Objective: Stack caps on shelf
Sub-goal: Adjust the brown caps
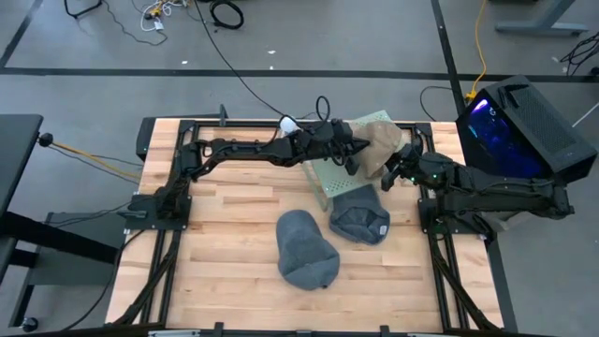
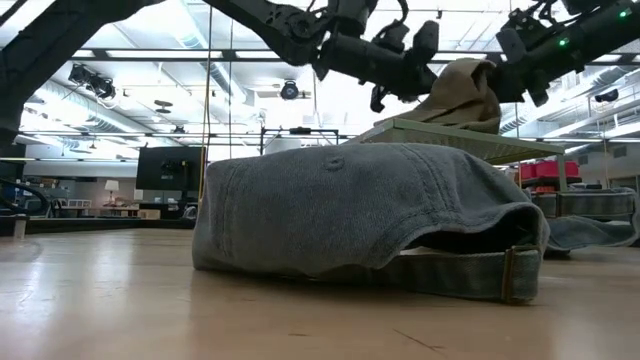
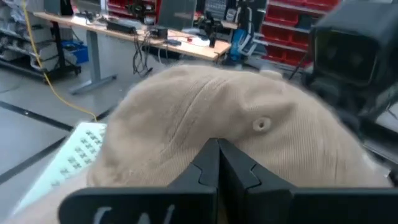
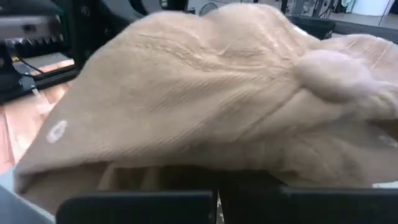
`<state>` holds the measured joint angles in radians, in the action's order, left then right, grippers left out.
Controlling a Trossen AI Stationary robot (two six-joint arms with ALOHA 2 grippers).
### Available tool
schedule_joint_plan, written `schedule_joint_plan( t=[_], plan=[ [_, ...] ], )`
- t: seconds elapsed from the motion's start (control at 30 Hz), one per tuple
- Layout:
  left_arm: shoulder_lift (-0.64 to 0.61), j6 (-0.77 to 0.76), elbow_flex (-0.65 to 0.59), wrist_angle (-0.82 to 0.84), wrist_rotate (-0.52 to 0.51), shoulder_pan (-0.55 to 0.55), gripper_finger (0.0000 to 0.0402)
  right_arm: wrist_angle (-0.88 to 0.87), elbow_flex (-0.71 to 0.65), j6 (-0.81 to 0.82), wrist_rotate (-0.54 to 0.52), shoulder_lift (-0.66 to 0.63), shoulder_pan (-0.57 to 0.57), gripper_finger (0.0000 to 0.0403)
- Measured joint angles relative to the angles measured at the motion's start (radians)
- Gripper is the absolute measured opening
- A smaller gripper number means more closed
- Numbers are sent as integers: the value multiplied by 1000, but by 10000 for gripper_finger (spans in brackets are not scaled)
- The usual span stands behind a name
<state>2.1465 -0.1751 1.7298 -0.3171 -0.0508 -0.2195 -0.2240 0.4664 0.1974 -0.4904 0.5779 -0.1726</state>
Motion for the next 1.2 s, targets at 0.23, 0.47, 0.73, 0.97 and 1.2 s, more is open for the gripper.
schedule_joint_plan(
  t=[0.23, 0.47, 0.73, 0.97, 1.2],
  plan=[
    [-22, 24, -4, 48, 0, 2, 4, -107, 0, 35, -17, -44, 0, 2],
    [-147, 130, -3, 246, -39, 42, 4, -177, 0, 62, -11, -54, 0, 2],
    [-272, 242, -2, 724, -216, 119, 3, -245, 0, 54, 64, -56, 0, 2],
    [-234, 223, -2, 794, -176, 121, 2, -376, 27, 118, 156, -69, 0, 2],
    [-161, 299, -2, 716, -218, 115, 2, -459, 94, 201, 212, -81, 1, 2]
  ],
)
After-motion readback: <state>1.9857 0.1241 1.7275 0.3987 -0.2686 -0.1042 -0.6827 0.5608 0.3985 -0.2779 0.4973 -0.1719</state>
